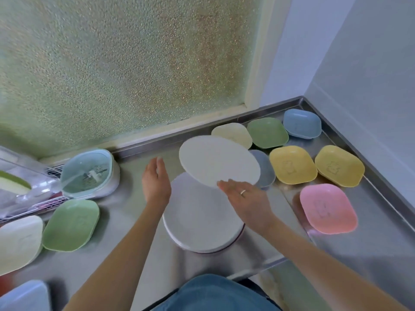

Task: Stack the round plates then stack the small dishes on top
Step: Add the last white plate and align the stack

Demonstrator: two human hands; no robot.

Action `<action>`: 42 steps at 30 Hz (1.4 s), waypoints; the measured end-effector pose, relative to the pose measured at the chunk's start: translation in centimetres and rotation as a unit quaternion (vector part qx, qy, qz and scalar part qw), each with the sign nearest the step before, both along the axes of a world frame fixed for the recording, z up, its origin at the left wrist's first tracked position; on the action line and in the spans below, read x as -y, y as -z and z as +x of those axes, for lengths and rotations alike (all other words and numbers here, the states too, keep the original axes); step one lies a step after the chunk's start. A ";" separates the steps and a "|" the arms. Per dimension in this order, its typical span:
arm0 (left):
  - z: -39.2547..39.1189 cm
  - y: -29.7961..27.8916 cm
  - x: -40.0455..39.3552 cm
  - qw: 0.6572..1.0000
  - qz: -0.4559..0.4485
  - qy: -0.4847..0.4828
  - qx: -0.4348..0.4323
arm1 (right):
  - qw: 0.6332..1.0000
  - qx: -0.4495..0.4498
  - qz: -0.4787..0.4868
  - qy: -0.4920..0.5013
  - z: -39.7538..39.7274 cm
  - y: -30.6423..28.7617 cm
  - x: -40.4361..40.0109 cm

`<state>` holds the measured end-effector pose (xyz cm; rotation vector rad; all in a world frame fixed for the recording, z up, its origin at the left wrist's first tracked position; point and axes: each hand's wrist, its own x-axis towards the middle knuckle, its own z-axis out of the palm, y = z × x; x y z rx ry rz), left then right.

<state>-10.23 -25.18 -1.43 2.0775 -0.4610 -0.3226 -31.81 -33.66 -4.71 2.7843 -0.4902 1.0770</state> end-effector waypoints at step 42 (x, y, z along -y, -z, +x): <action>-1.9 4.4 -7.2 0.983 0.064 0.072 -0.154 | 0.745 -0.008 0.625 0.233 1.7 3.6 -4.9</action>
